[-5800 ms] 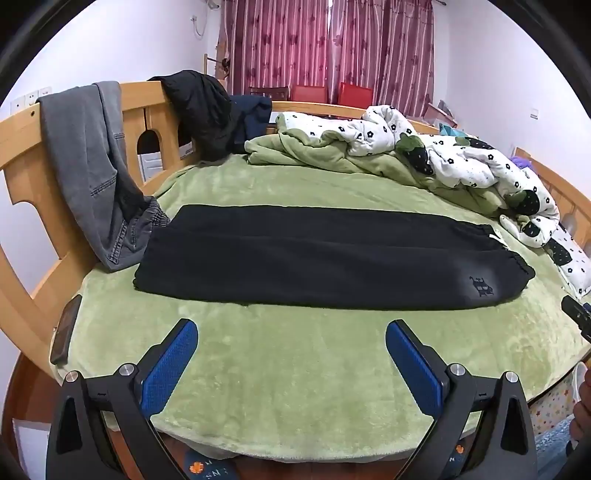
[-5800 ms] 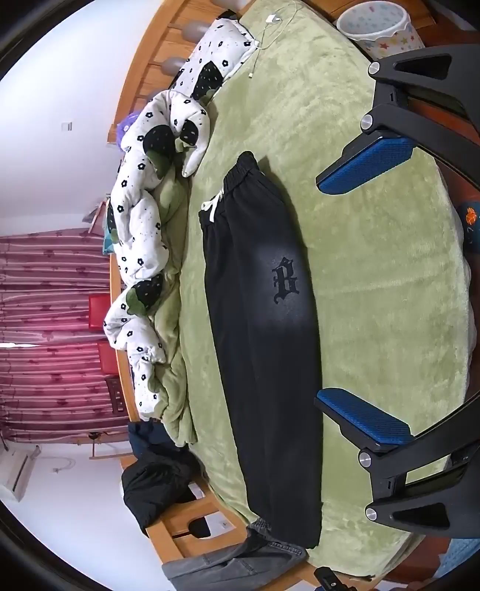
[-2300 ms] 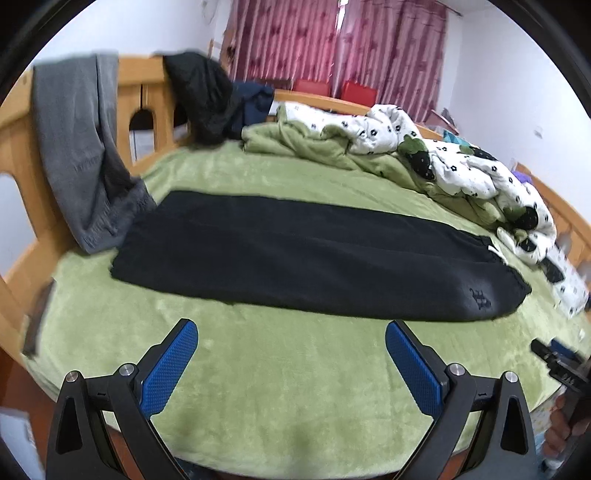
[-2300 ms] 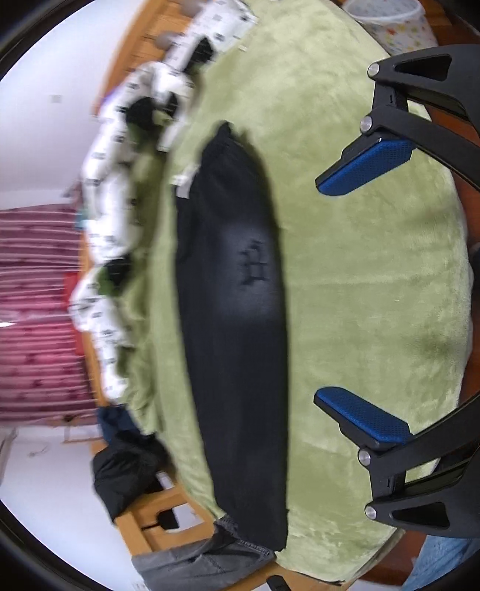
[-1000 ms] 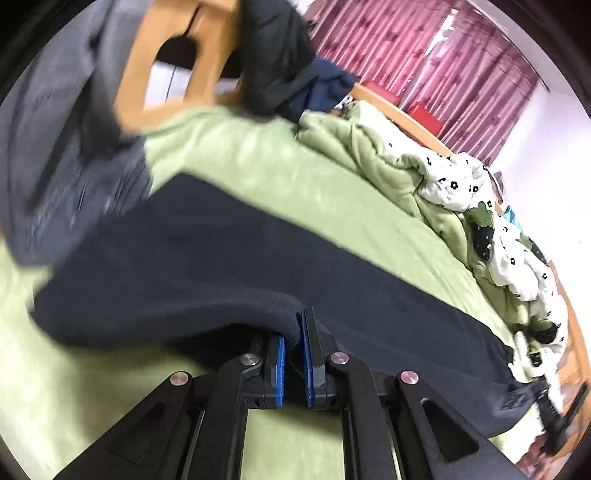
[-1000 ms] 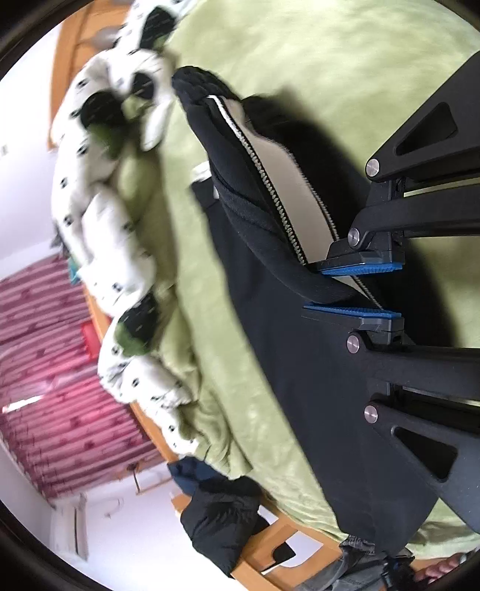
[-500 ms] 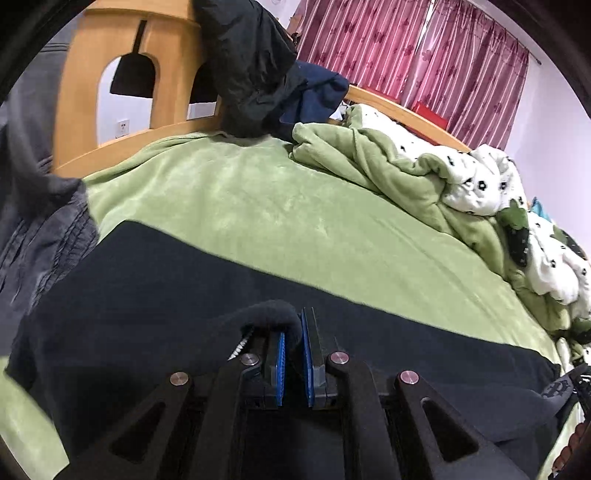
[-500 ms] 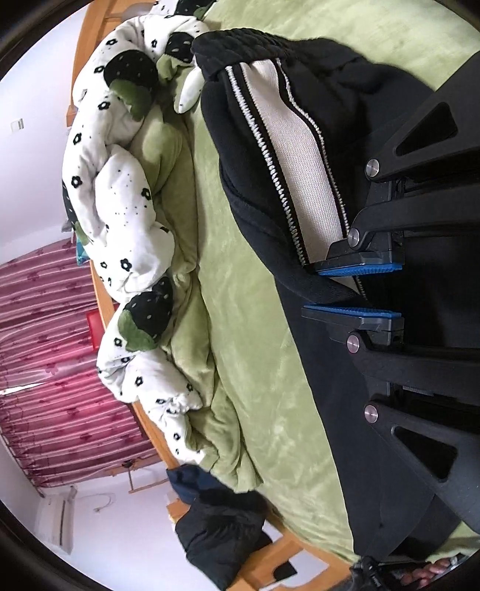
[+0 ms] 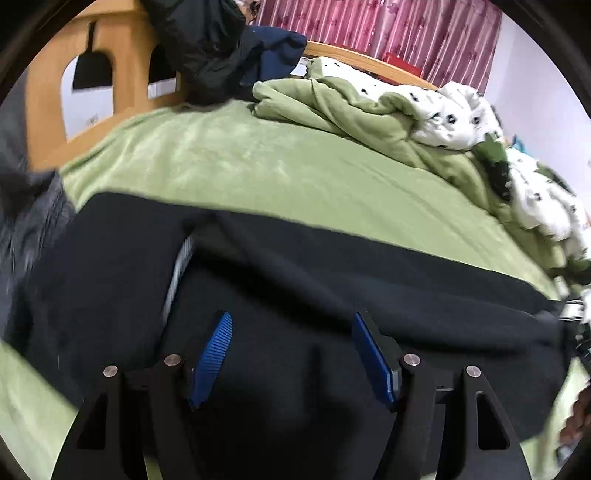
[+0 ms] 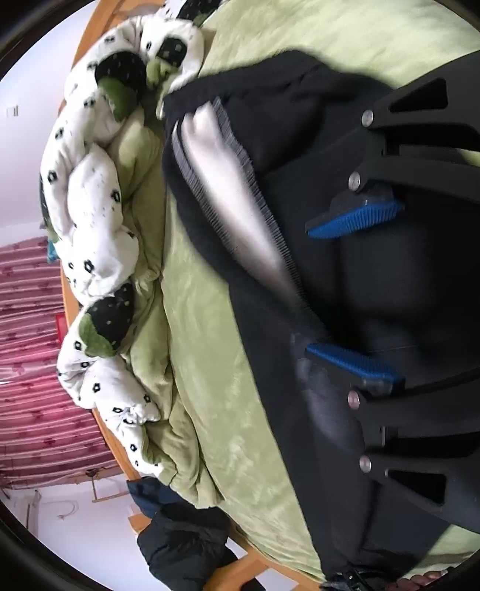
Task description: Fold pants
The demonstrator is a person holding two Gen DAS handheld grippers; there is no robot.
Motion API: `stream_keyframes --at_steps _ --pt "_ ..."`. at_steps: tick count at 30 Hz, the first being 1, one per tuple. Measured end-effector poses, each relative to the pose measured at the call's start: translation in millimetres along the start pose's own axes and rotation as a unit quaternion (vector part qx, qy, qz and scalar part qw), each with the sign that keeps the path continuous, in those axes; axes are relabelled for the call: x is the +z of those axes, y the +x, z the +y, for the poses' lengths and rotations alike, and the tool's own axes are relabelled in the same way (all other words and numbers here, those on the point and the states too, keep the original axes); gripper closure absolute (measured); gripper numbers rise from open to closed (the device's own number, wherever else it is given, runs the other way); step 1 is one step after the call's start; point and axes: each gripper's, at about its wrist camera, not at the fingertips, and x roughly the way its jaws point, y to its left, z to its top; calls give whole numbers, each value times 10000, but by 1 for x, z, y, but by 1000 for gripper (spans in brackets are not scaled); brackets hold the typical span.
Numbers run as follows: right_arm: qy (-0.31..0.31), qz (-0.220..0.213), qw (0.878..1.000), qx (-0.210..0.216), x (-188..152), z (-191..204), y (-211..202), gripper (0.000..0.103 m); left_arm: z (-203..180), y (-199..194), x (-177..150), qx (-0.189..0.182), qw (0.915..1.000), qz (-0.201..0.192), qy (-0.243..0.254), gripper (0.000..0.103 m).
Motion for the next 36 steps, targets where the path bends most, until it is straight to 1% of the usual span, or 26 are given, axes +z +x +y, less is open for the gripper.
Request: stream_keyframes --at_steps 1,3,4,7,9,10,11,12,14,16,18,21,24,27,29,30,31,32,33,34,36 --pt "23 -16 10000 -2 -6 -3 -9 38 1 -7 -6 -70 9999 26 -72 36" --pt "74 17 10000 -20 -25 -12 -30 38 1 -20 -17 -64 9999 80 -127 36" --pt "105 46 9999 -33 -32 -15 -36 38 1 -29 -23 -81 9999 34 -123 36" --pt "212 232 9994 -125 -60 -27 -51 38 3 -53 -42 -10 9999 -145 19 36" --pt "209 372 9990 -114 -74 -32 -59 38 6 -62 -58 44 9999 -100 119 36" --pt "180 408 9989 -118 -79 -34 -62 38 9 -64 -63 68 9999 -59 92 36" --pt "133 423 9989 -151 -83 -36 -65 38 14 -67 -71 54 10000 -7 -1 36" --pt "107 420 9989 -181 -85 -38 -67 38 21 -68 -80 -34 9998 67 -170 36" --pt "210 431 9985 -260 -88 -45 -70 38 35 -64 -94 -242 9972 337 -622 38" --pt "520 511 9973 -95 -88 -55 -68 38 46 -58 -103 -470 9922 550 -1012 38" --pt "772 555 9954 64 -86 -64 -65 38 50 -50 -109 -505 9901 593 -1171 38" --pt "929 703 9932 62 -86 -70 -50 38 53 -39 -109 -426 9911 479 -1170 38" --pt "1001 924 9907 27 -87 -75 -29 38 57 -32 -103 -559 9883 369 -1369 38" --pt "1090 860 9903 23 -87 -79 -17 38 66 -20 -93 -823 9795 334 -1807 39" --pt "1274 730 9891 55 -85 -82 -12 38 73 -10 -84 -929 9731 341 -2080 44" --pt "1395 696 9877 87 -82 -84 -8 40 74 -5 -80 -951 9710 359 -2162 45" --pt "1455 701 9868 82 -81 -86 -5 46 76 0 -75 -1000 9682 346 -2265 46" --pt "1454 689 9870 38 -77 -86 0 51 76 3 -73 -1020 9671 318 -2308 50" --pt "1432 689 9873 17 -74 -86 3 59 78 7 -70 -1009 9662 280 -2355 53" --pt "1405 669 9878 11 -71 -87 7 63 80 10 -68 -960 9652 253 -2420 59" --pt "1423 624 9878 88 -66 -91 16 65 82 16 -63 -964 9634 190 -2492 62"
